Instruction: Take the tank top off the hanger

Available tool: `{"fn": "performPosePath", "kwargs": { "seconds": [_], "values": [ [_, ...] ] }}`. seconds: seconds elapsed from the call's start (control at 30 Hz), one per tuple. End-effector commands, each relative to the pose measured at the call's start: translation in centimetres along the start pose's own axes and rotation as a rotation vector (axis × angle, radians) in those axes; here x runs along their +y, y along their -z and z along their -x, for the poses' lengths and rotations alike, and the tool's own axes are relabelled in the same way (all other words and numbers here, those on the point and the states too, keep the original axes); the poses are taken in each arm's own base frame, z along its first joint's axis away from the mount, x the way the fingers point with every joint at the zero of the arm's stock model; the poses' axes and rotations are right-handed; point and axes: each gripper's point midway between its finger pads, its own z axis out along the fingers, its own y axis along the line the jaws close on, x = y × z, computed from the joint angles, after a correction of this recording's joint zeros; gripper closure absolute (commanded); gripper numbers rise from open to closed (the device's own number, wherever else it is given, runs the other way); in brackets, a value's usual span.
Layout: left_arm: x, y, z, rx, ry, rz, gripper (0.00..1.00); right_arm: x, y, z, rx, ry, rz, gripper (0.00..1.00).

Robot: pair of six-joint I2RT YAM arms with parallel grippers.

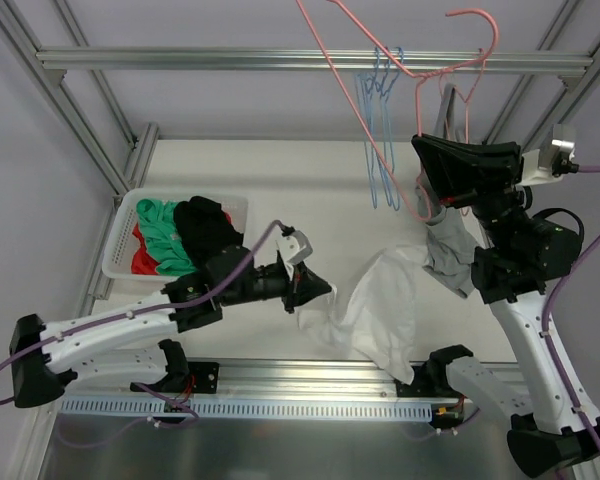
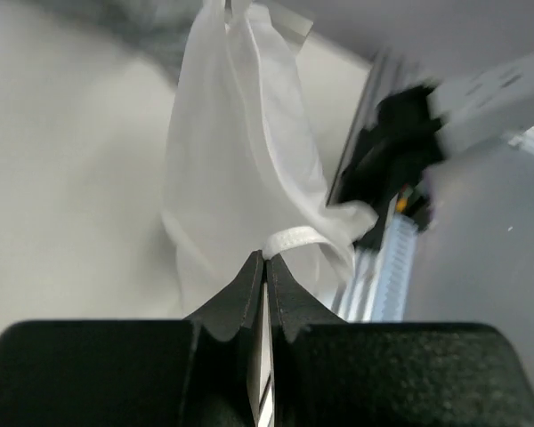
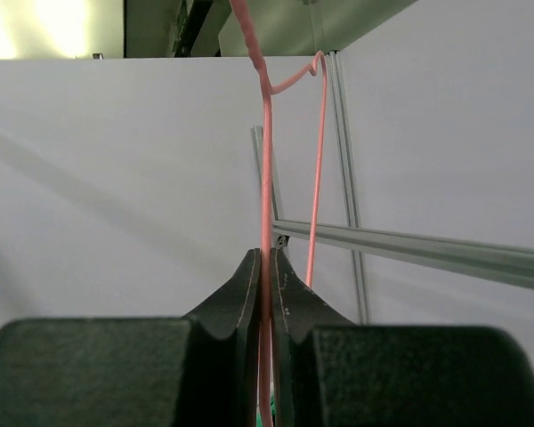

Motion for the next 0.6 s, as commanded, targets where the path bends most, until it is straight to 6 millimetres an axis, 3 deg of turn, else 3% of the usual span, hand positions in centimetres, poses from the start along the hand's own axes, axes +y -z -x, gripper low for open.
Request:
{"fn": "performPosePath", "kwargs": {
  "seconds": [0.0, 0.13, 0.17, 0.2, 0.23, 0.27, 0.33, 0.37, 0.4, 0.43, 0.47, 0.53, 0.57],
  "values": [
    [2.2, -0.3, -3.0, -0.033, 0.136, 0.112, 1.00, 5.9, 1.0, 5.3, -0.229, 0.297, 0.172, 1.00],
    [6.4, 0.6, -6.4, 0.017, 0.202, 0.349, 1.00, 5.4, 2.9, 2.9, -0.162, 0.338, 0.123, 1.00],
    [7.0, 0.9, -7.6, 0.054, 0.204, 0.386, 1.00, 3.7, 3.3, 0.6, -0.042, 0.285, 0.049, 1.00],
    [7.6, 1.2, -8.4, 0.078, 0.208, 0.422, 1.00, 4.8, 3.9, 1.3, -0.008, 0.287, 0.035, 1.00],
    [8.4, 1.5, -8.7, 0.087, 0.214, 0.473, 1.00, 4.3, 4.3, 0.8, 0.051, 0.298, -0.008, 1.00],
    [8.7, 1.9, -9.5, 0.114, 0.215, 0.499, 1.00, 3.4, 5.4, -1.0, 0.177, 0.253, -0.079, 1.00],
    [9.3, 2.5, -9.7, 0.120, 0.214, 0.537, 0.98, 2.4, 7.3, -1.7, 0.258, 0.230, -0.188, 1.00],
    [9.3, 2.7, -9.7, 0.121, 0.209, 0.540, 0.91, 1.4, 9.1, -4.0, 0.368, 0.184, -0.256, 1.00],
    [9.3, 3.1, -9.4, 0.122, 0.202, 0.546, 0.74, 1.0, 9.7, -4.2, 0.395, 0.171, -0.298, 1.00],
    [9.3, 3.4, -9.0, 0.119, 0.197, 0.554, 0.64, 0.5, 10.2, -4.9, 0.436, 0.152, -0.332, 1.00],
    [9.6, 3.8, -8.8, 0.125, 0.190, 0.575, 0.52, -0.2, 11.6, -6.5, 0.528, 0.134, -0.374, 1.00],
    [9.3, 4.8, -7.3, 0.123, 0.171, 0.582, 0.34, -1.0, 12.3, -8.0, 0.606, 0.083, -0.421, 1.00],
    [9.3, 5.1, -6.7, 0.115, 0.164, 0.587, 0.30, -1.2, 12.3, -8.3, 0.620, 0.071, -0.426, 1.00]
  ]
}}
